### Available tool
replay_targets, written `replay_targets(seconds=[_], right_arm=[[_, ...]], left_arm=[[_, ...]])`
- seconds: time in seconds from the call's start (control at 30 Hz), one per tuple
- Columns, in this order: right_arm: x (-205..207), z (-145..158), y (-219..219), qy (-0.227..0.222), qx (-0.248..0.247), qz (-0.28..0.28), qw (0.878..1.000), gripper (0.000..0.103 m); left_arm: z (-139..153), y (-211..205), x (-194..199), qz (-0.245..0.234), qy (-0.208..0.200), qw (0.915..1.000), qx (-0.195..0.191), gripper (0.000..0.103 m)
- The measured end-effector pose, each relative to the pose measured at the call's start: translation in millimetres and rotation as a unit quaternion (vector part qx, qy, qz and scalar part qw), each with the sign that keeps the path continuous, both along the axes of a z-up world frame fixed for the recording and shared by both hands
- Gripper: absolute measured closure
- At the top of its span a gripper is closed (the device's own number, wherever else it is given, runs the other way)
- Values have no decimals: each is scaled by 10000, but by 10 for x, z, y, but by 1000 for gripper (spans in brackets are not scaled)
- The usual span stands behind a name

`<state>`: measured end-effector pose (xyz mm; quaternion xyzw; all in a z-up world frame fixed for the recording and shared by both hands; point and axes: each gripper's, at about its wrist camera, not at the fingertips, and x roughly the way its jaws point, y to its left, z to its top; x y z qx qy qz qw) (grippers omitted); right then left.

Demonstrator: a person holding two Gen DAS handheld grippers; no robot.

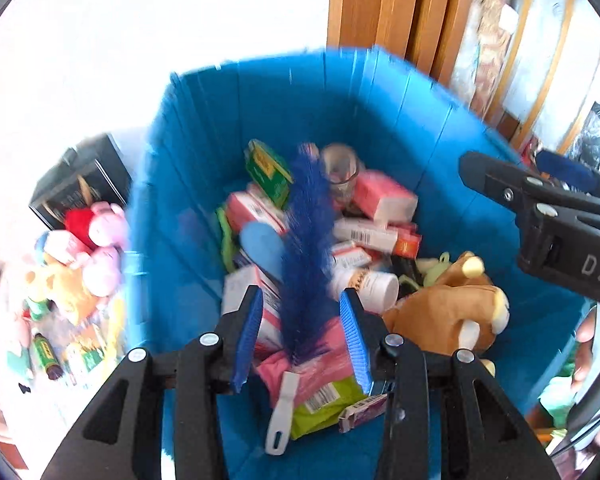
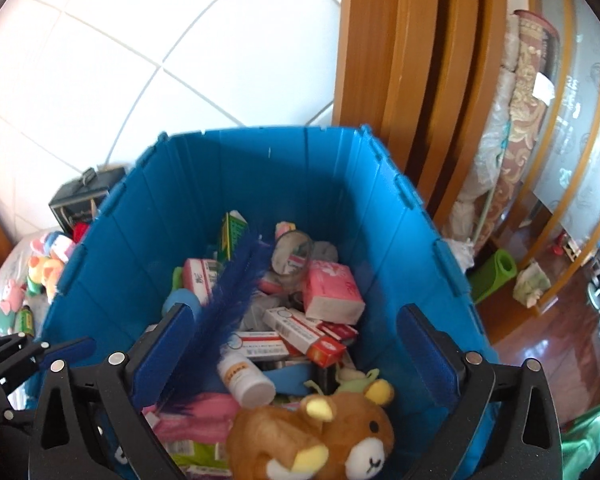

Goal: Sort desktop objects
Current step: 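Open both grippers to drop the duster and tape roll into the crate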

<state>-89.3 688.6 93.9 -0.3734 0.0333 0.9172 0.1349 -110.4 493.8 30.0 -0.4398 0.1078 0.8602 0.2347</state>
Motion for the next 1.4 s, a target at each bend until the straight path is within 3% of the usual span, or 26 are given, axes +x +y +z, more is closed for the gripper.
replay_targets(seconds=[0.07,0.2,0.33,0.5,0.63,0.93,1.4], right_arm=[[188,93,-67,210,3,-1,9998,0],[553,161,-236,629,-103,35,9980,0],[860,145,-394,948,-56,-81,9954,0],[1173,98,-564,1284,165,-363,9909,0],[1313,39,-679,1494,264,-356,9878,0],[1362,-91,-678,1363,10,-374,9900,0],[1422,-143,-643,1330,-93,-369,9904,0]], left_arm=[[132,-166,203,57,490,9985,218,62],[302,-469,563,319,1409,9880,540,40],[410,-712,841,479,1982,9744,951,36],[420,-883,888,720,2095,9690,1090,36],[350,-932,904,504,1780,9753,1204,36],[288,-955,1046,484,1839,9769,975,36],[308,-975,1163,450,1932,9743,1066,36]])
